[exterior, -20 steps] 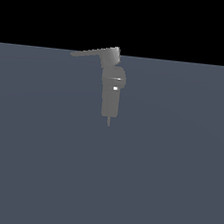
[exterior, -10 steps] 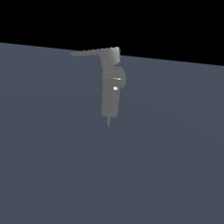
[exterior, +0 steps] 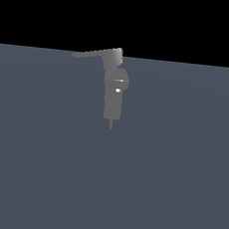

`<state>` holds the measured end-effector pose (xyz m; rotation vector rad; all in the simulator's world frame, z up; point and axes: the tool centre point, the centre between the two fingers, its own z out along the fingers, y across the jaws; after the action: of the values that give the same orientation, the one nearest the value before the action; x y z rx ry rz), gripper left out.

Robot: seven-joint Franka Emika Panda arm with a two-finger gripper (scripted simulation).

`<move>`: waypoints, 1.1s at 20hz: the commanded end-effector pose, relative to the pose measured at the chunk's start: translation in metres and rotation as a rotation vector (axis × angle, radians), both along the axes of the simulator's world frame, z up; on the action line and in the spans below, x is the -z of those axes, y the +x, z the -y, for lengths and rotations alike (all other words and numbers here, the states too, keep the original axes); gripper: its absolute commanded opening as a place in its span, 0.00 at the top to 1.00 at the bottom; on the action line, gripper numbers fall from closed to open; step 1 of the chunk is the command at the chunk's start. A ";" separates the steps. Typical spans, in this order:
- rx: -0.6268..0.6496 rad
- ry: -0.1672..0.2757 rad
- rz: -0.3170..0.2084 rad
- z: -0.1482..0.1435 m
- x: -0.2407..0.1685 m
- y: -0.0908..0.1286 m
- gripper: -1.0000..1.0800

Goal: Turn on the faucet by rotating a designated handle.

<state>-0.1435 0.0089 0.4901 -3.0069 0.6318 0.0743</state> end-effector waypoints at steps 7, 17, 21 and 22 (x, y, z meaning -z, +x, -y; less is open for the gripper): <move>0.215 0.022 -0.065 -0.016 0.022 0.059 1.00; 0.470 0.003 -0.135 -0.039 0.063 0.124 1.00; 0.570 -0.016 -0.158 -0.050 0.083 0.148 1.00; 0.595 -0.022 -0.163 -0.053 0.088 0.154 1.00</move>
<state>0.0011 0.0574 0.4101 -2.7329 1.4542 0.2714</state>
